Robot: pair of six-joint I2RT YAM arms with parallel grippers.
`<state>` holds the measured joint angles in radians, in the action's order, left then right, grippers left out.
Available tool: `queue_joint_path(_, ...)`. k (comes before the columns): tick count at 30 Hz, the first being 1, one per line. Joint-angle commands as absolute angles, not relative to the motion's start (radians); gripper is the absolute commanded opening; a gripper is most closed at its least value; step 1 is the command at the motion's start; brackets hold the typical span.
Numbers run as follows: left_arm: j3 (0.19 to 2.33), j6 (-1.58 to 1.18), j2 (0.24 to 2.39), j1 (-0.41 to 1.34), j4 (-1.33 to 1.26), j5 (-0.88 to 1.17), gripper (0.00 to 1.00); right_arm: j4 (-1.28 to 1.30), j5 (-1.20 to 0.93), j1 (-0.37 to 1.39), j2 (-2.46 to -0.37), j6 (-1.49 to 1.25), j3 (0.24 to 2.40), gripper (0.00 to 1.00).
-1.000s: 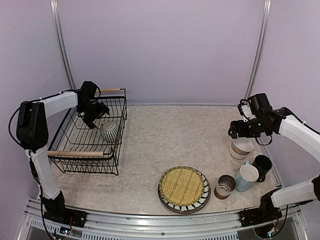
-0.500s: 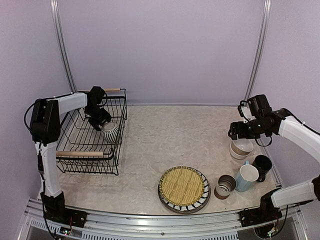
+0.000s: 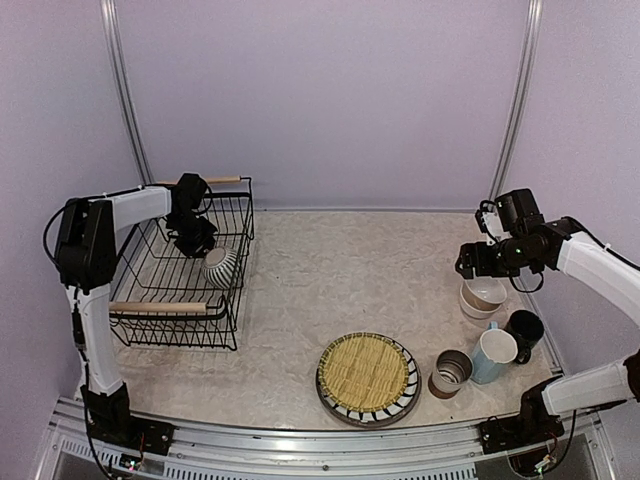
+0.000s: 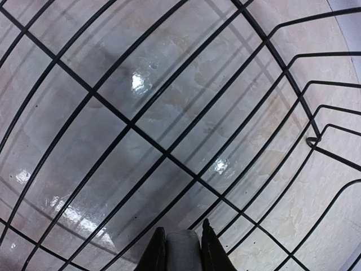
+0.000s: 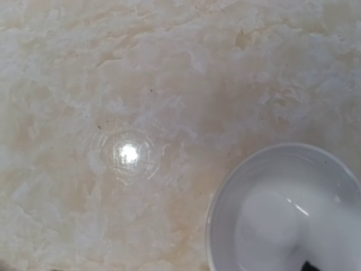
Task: Unload the mixed dishes from the dish rack
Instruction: Grab the cup from the dish rack, then pass from the left arm to the right
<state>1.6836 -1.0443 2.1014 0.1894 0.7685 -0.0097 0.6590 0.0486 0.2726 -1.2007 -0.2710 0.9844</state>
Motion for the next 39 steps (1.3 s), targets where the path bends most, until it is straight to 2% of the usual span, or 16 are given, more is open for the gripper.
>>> queue_joint_path(1, 1.64, -1.026, 2.033, 0.179, 0.731, 0.019, 0.03, 0.656, 0.041, 0.274, -1.193, -0.284, 0.995, 0.89)
queue_joint_path(2, 1.632, -1.017, 2.014, 0.179, 0.725, 0.022, 0.0, 0.657, 0.04, 0.275, -1.193, -0.286, 0.997, 0.89)
queue_joint_path(10, 1.558, -0.925, 1.858, 0.172, 0.644, 0.067, 0.0, 0.658, 0.038, 0.285, -1.186, -0.298, 1.016, 0.89)
queue_joint_path(15, 1.435, -0.843, 1.69, 0.159, 0.485, 0.177, 0.0, 0.645, 0.024, 0.297, -1.192, -0.308, 1.022, 0.89)
queue_joint_path(25, 1.406, -0.817, 1.469, 0.126, 0.343, 0.455, 0.0, 0.561, -0.045, 0.381, -1.229, -0.36, 1.052, 0.89)
queue_joint_path(31, 1.385, -0.917, 1.46, 0.197, 0.122, 0.677, 0.0, 0.327, -0.226, 0.494, -1.268, -0.441, 1.061, 0.89)
queue_joint_path(34, 1.374, -0.961, 1.487, 0.273, 0.012, 0.714, 0.0, 0.152, -0.382, 0.532, -1.292, -0.531, 1.06, 0.9)
queue_joint_path(39, 1.362, -1.045, 1.573, 0.383, -0.193, 0.742, 0.0, -0.176, -0.583, 0.568, -1.35, -0.717, 1.044, 0.96)
